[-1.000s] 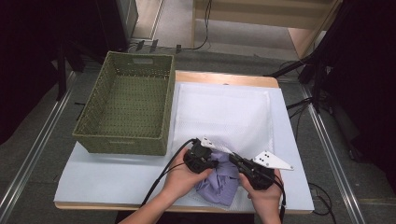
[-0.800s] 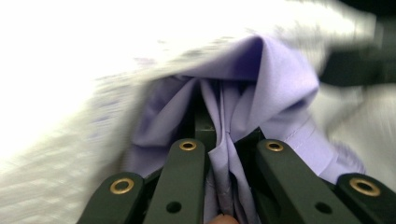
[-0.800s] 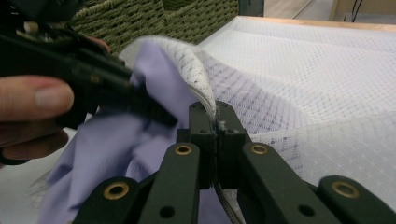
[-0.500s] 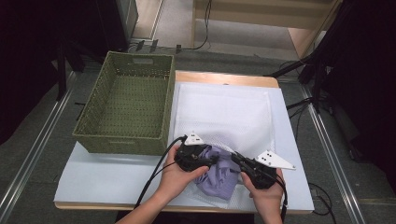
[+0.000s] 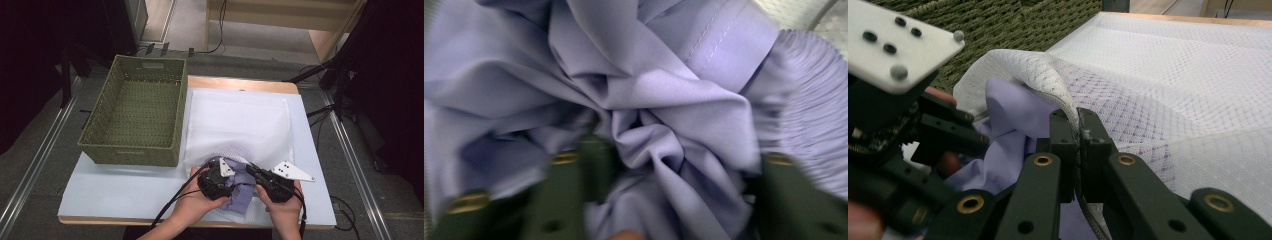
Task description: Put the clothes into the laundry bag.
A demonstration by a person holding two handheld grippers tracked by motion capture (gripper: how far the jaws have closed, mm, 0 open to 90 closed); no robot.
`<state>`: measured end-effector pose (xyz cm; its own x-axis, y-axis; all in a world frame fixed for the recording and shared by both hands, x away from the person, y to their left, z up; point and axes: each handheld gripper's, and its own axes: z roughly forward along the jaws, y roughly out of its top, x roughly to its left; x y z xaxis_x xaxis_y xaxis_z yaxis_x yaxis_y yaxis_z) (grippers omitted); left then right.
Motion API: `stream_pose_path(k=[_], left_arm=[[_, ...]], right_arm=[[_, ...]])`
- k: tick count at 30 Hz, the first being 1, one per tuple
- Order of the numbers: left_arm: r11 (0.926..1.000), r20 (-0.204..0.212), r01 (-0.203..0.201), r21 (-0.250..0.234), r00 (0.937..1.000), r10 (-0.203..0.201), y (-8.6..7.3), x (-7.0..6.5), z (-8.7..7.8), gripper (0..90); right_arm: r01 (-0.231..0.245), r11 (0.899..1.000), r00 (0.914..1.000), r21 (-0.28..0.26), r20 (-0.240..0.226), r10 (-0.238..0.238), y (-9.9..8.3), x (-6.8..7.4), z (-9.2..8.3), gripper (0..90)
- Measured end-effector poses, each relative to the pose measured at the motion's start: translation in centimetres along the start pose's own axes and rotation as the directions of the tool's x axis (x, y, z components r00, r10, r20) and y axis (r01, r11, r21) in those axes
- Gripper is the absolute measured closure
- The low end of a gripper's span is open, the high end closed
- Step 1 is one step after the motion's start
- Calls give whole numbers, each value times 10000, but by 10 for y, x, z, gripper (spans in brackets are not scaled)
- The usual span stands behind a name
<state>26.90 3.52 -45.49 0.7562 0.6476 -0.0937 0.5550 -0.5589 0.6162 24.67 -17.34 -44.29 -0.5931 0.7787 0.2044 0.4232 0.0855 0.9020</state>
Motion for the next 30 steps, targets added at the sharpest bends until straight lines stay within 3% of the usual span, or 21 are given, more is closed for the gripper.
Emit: stream_pose_path(k=[2, 6, 8, 9, 11, 12, 13, 16, 17, 20, 24, 28, 30], left_arm=[[9998, 146, 98, -156, 9998, -95, 2, 2, -2, 811], [9949, 335, 425, -914, 9987, -396, 8, 3, -8, 826], [9830, 413, 856, -1627, 9960, -798, 11, 3, -10, 827], [9711, 392, 1120, -2106, 9936, -1061, 12, 3, -11, 827], [9594, 59, 1250, -2529, 9918, -1277, 13, 3, -7, 826], [9574, -63, 1350, -2553, 9899, -1413, 13, 4, -2, 825], [9581, -9, 1510, -2435, 9878, -1559, 13, 6, 4, 819], [9748, 168, 1444, -1698, 9895, -1436, 11, 9, 17, 702], [9772, 85, 1271, -1701, 9918, -1275, 9, 8, 15, 644], [9768, 368, 896, -1947, 9958, -840, 7, 8, 0, 497], [9786, 663, 727, -1928, 9959, -609, 3, 11, -22, 427], [9926, 815, 426, -1139, 9961, -334, -3, 7, -22, 390], [9995, 649, 64, -308, 9979, -44, -4, 1, -8, 405]], right_arm=[[1, 10000, 10000, -38, -9, -1, 1, 0, -1, 881], [-128, 9998, 9999, -169, -110, 126, 4, 1, -4, 883], [-108, 9996, 9999, -257, -86, 106, 5, 1, -4, 884], [-74, 9995, 9999, -297, -109, 71, 5, 1, -4, 885], [-90, 9994, 9999, -327, -76, 87, 5, 1, -4, 886], [-144, 9994, 9999, -313, -78, 142, 5, 1, -4, 886], [-147, 9995, 9999, -278, -71, 145, 4, 1, -3, 886], [-148, 9997, 9999, -212, -18, 147, 2, 0, -3, 887], [-118, 9997, 9999, -196, 6, 118, 1, -2, -3, 887], [-192, 9996, 9997, -186, 114, 194, 0, -6, -3, 887], [-257, 9993, 9994, -256, 232, 263, 0, -10, -4, 887], [-298, 9991, 9993, -312, 215, 305, 2, -10, -5, 887], [-355, 9989, 9992, -314, 187, 361, 2, -10, -4, 888]])
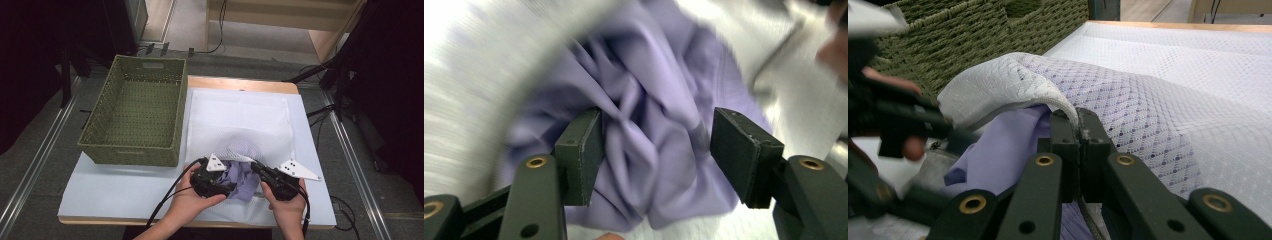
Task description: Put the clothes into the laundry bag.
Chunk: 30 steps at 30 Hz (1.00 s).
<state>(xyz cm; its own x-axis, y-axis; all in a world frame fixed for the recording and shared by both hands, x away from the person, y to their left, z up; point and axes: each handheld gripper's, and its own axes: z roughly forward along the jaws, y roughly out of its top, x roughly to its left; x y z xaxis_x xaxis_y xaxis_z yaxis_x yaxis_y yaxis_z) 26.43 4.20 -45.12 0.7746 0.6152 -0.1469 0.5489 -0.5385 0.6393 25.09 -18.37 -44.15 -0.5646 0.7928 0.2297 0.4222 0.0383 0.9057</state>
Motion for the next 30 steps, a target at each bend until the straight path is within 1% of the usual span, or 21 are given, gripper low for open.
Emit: stream_pose_path(k=[2, 4, 6, 7, 8, 10, 11, 12, 13, 14, 15, 16, 17, 18, 19, 21, 22, 23, 27, 28, 30], left_arm=[[9993, -286, -20, 369, 9996, 31, 0, -3, 11, 468], [9993, -636, 174, 325, 9979, -154, 5, -5, 17, 585], [9988, -599, 252, 415, 9979, -226, 12, -5, 20, 744], [9990, -643, 267, 361, 9976, -244, 15, -6, 21, 805], [9993, -632, 245, 284, 9977, -227, 18, -7, 20, 842], [9988, -582, 262, -408, 9979, -285, 23, -9, 17, 857], [9960, -626, 411, -798, 9970, -461, 25, -9, 16, 858], [9896, -595, 650, -1280, 9956, -731, 26, -7, 16, 858], [9796, -690, 924, -1787, 9920, -1061, 26, -4, 16, 858], [9716, -889, 1183, -2049, 9863, -1389, 26, -1, 19, 857], [9667, -1038, 1345, -2176, 9817, -1600, 26, 3, 23, 855], [9700, -1204, 1344, -2026, 9796, -1608, 25, 6, 29, 849], [9734, -1154, 1463, -1766, 9790, -1680, 24, 9, 36, 830], [9790, -894, 1582, -1288, 9813, -1703, 23, 12, 42, 778], [9823, -709, 1506, -1117, 9847, -1590, 22, 12, 43, 691], [9868, -439, 1039, -1241, 9929, -1101, 20, 8, 36, 570], [9871, -327, 934, -1302, 9946, -984, 20, 7, 32, 518], [9872, -220, 823, -1366, 9960, -861, 19, 6, 27, 494], [9837, -69, 675, -1665, 9975, -696, 13, 5, 5, 454], [9847, -79, 585, -1644, 9981, -606, 11, 5, 3, 449], [9921, 179, 361, -1205, 9993, -341, 6, 3, 5, 419]], right_arm=[[30, 10000, 10000, 24, -45, -30, 0, 2, 1, 888], [102, 9999, 9998, 51, -141, -101, 0, 5, 1, 887], [141, 9999, 9997, 44, -186, -140, 0, 7, 1, 887], [139, 9999, 9997, 17, -215, -138, 0, 7, 0, 887], [160, 9999, 9996, 17, -216, -159, 0, 8, 0, 887], [163, 9999, 9997, -33, -187, -163, 1, 8, -2, 887], [91, 9999, 9998, -80, -179, -92, 1, 8, -3, 887], [55, 9999, 9998, -130, -173, -57, 2, 7, -4, 887], [-13, 9998, 9997, -195, -230, 8, 2, 6, -5, 888], [-94, 9996, 9997, -248, -206, 89, 3, 5, -6, 888], [-130, 9995, 9998, -280, -163, 126, 4, 4, -7, 888], [-133, 9995, 9998, -282, -146, 129, 4, 4, -7, 888], [-161, 9995, 9998, -257, -124, 158, 4, 3, -7, 888], [-92, 9997, 9999, -237, -111, 90, 3, 2, -6, 888], [-120, 9998, 9999, -177, -76, 119, 2, 2, -5, 888], [-134, 9999, 9999, -84, -43, 134, 0, 0, -4, 888], [-169, 9998, 9999, -72, -33, 168, -1, -1, -3, 888], [-204, 9998, 9998, -56, -28, 204, -1, -2, -3, 888], [-230, 9997, 9997, -100, 37, 231, 0, -4, -4, 888], [-242, 9996, 9997, -114, 65, 243, 0, -5, -4, 888], [-244, 9996, 9997, -115, 80, 245, 0, -5, -4, 889]])
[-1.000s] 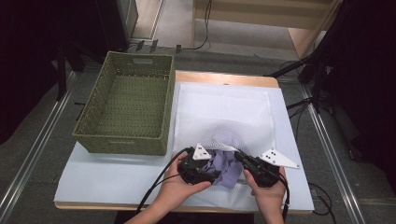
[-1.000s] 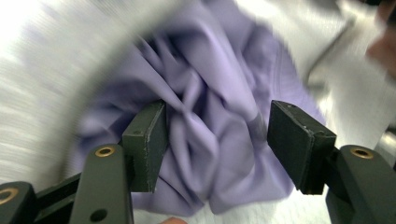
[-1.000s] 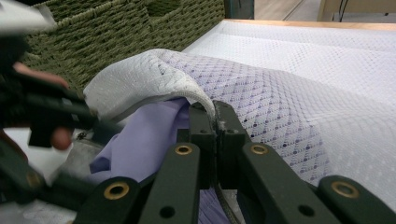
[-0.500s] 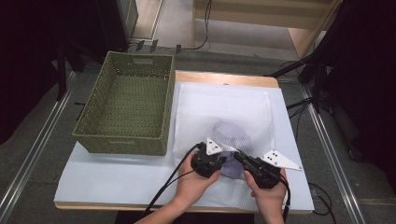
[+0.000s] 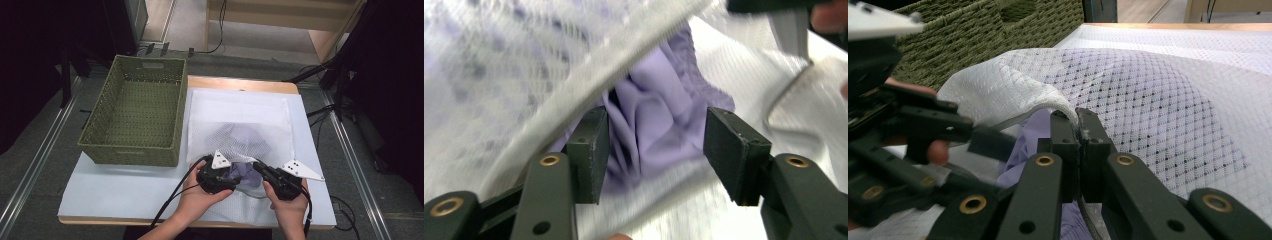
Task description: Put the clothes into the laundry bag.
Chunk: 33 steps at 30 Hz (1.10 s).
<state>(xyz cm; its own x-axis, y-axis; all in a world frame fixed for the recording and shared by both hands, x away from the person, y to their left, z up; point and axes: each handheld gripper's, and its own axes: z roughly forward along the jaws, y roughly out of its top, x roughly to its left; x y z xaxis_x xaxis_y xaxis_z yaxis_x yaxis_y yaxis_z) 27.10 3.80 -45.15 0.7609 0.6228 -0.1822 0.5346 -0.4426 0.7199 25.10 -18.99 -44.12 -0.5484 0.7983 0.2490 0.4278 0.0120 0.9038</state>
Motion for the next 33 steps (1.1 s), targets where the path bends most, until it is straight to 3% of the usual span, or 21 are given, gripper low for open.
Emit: stream_pose_path(k=[1, 3, 6, 8, 10, 12, 14, 16, 18, 19, 20, 21, 22, 24, 27, 29, 33], left_arm=[[9991, 18, -221, 349, 9998, 221, -2, -1, 3, 409], [9970, -367, -387, 665, 9985, 412, -4, -3, 11, 429], [9961, -560, 35, 876, 9984, 15, 0, -1, 21, 523], [9954, -684, 89, 954, 9977, -23, 6, -1, 27, 560], [9933, -873, -140, 1146, 9959, 242, 11, -2, 33, 594], [9911, -1027, -352, 1286, 9935, 486, 15, -3, 36, 693], [9915, -931, -272, 1269, 9949, 392, 17, -1, 39, 807], [9952, -996, -39, 978, 9949, 137, 20, 2, 41, 850], [9989, -1350, 349, 303, 9904, -305, 21, 4, 41, 857], [9979, -1620, 602, -241, 9848, -633, 22, 5, 41, 858], [9937, -2070, 823, -754, 9736, -963, 23, 8, 41, 857], [9904, -2227, 1037, -917, 9672, -1219, 24, 10, 43, 856], [9887, -2176, 1215, -876, 9662, -1380, 24, 12, 45, 850], [9931, -1850, 1069, -479, 9761, -1140, 22, 12, 48, 776], [9979, -1459, 362, -543, 9883, -438, 16, 6, 36, 649], [9986, -1398, 113, -523, 9900, -186, 12, 6, 22, 590], [9990, -1423, 114, -441, 9897, -176, -1, 14, -2, 534]], right_arm=[[-24, 10000, 10000, 10, -12, 24, 0, 0, 0, 888], [-1, 10000, 10000, 29, -6, 1, 0, 1, 2, 888], [102, 9999, 9999, 101, -108, -101, 0, 3, 4, 888], [115, 9998, 9998, 146, -144, -113, -1, 5, 5, 888], [137, 9998, 9997, 140, -198, -134, -1, 5, 5, 888], [143, 9998, 9997, 117, -221, -140, -1, 4, 5, 888], [122, 9999, 9997, 99, -217, -120, 0, 3, 5, 888], [95, 9999, 9997, 87, -221, -93, 0, 3, 5, 889], [81, 9999, 9998, 90, -200, -80, 0, 3, 5, 889], [57, 9999, 9998, 85, -207, -56, 1, 3, 4, 888], [100, 9999, 9998, 56, -190, -99, 1, 2, 4, 889], [72, 9999, 9998, 70, -176, -71, 1, 1, 4, 888], [54, 9999, 9999, 102, -135, -52, 0, 1, 4, 888], [55, 9999, 9999, 157, -102, -53, -1, -1, 5, 888], [32, 9998, 10000, 201, -52, -31, -2, -3, 4, 888], [-65, 9997, 10000, 214, -33, 66, -2, -4, 3, 888], [-57, 9998, 10000, 213, -19, 58, -2, -5, 2, 888]])
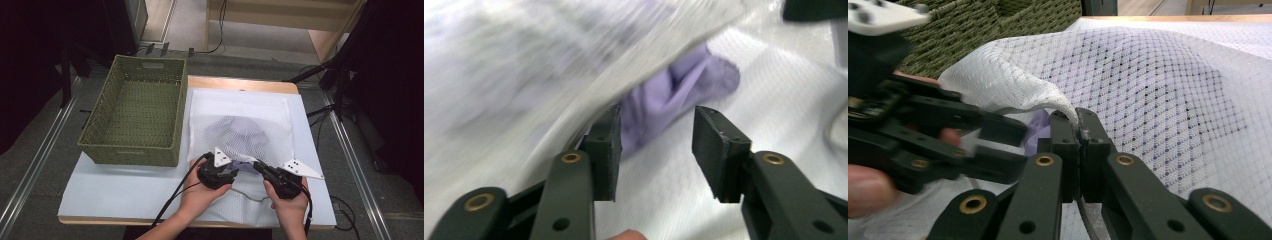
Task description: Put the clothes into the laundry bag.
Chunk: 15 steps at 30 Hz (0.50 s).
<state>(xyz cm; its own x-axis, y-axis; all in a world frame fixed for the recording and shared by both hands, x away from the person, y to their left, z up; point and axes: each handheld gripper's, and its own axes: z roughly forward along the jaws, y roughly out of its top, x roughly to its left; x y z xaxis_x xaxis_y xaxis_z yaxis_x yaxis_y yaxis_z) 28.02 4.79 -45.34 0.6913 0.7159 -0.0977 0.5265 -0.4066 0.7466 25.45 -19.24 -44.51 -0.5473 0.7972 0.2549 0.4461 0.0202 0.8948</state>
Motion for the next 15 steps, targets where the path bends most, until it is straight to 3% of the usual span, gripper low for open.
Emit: stream_pose_path(k=[3, 7, 11, 15], left_arm=[[9997, -76, -76, 241, 9999, 77, -14, 5, -14, 511], [9976, -554, -476, 506, 9972, 504, -37, 10, -36, 493], [9972, -874, -429, 611, 9950, 482, -60, 16, -54, 511], [9987, -1021, -108, 504, 9946, 159, -69, 24, -74, 514]], right_arm=[[106, 9999, 9999, 49, -81, -106, 0, 5, 0, 889], [293, 9994, 9995, 188, -118, -291, -4, 8, -2, 888], [344, 9979, 9993, 553, -129, -337, -11, 11, -2, 887], [569, 9933, 9984, 1009, -55, -566, -18, 14, 2, 885]])
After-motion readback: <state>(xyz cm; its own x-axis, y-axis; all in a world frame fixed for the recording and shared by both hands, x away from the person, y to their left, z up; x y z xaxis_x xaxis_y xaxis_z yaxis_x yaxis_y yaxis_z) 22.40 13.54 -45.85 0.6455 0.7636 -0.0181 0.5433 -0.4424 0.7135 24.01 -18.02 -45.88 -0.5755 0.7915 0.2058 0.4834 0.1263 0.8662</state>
